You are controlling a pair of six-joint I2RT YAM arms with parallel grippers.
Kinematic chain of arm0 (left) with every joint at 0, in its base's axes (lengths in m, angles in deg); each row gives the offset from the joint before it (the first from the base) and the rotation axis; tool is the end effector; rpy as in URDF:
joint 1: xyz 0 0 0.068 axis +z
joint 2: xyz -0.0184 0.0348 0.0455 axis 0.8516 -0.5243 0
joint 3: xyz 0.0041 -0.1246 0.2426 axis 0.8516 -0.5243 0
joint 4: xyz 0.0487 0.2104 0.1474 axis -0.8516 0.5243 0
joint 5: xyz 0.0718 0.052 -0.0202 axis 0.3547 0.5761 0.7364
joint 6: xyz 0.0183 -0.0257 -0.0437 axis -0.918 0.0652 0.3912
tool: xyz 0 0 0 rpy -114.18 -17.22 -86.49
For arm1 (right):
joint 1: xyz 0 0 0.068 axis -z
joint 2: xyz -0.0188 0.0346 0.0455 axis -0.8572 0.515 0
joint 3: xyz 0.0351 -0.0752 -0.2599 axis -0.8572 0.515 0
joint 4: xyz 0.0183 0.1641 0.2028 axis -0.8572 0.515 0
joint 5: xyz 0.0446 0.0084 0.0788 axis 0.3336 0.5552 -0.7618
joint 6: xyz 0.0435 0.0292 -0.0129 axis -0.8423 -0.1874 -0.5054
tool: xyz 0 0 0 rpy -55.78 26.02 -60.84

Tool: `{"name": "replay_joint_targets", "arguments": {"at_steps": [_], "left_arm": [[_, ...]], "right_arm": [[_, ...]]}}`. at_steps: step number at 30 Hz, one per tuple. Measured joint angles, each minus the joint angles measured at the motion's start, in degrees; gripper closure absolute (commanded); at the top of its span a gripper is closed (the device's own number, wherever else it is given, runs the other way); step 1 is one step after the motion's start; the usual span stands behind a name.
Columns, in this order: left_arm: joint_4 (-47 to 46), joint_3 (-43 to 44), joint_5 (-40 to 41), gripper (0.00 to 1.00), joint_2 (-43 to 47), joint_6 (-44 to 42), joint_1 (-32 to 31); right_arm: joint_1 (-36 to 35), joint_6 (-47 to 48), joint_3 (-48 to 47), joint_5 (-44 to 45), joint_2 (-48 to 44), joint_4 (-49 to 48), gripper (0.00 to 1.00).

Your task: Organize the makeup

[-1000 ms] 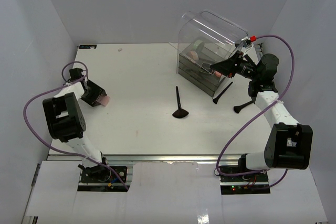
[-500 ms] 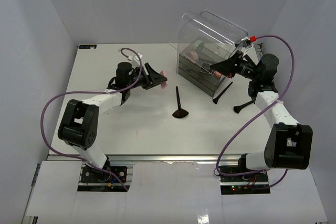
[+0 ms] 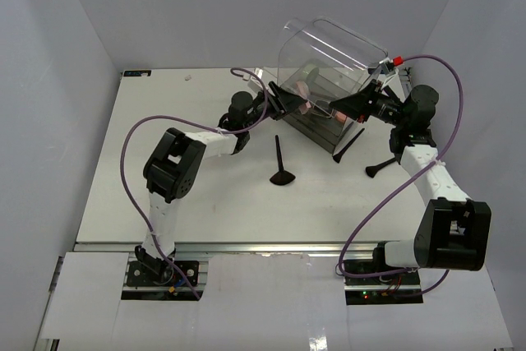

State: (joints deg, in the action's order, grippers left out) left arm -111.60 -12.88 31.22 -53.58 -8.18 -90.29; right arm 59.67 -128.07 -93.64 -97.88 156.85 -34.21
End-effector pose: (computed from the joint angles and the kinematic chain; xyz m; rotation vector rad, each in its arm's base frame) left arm 0.3973 -0.2641 0.2172 -0.1134 1.7721 -1.5866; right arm 0.2999 0.0271 0.3463 -0.3902 1.5553 1.2529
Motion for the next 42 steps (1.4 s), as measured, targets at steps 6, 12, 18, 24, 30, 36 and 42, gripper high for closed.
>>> {"name": "replay_joint_targets", "arguments": {"at_steps": [6,12,18,24,30,36,42], "left_arm": [[-4.08,3.08,3.55,0.90,-3.11,1.62,-2.16],[-6.12,6.03,7.22,0.88,-5.07,2.35,-3.70],[-6.07,9.24,11.00,0.84,-7.60,1.45,-4.97],[-4.34,12.22,14.01,0.62,-9.20,-1.22,-6.45],[-4.66,13.46,15.58,0.02,-8.81,-1.95,-6.94],[-4.65,13.58,15.62,0.02,-8.78,-2.01,-6.95],[-4.71,10.72,15.78,0.02,-7.22,-2.28,-6.95]], "right_arm": [[0.00,-0.11,0.04,-0.06,0.00,0.05,0.92],[0.00,-0.51,0.06,-0.07,0.00,-0.06,0.92],[0.00,-0.76,0.08,-0.14,0.00,-0.04,0.92],[0.00,-0.78,0.39,-0.14,0.00,-0.10,0.92],[0.02,-1.05,0.56,0.17,-0.11,-1.25,0.92],[0.00,-1.31,0.58,0.25,-0.24,-1.33,0.92],[0.00,-1.31,0.58,0.21,-0.24,-1.33,0.92]]}}
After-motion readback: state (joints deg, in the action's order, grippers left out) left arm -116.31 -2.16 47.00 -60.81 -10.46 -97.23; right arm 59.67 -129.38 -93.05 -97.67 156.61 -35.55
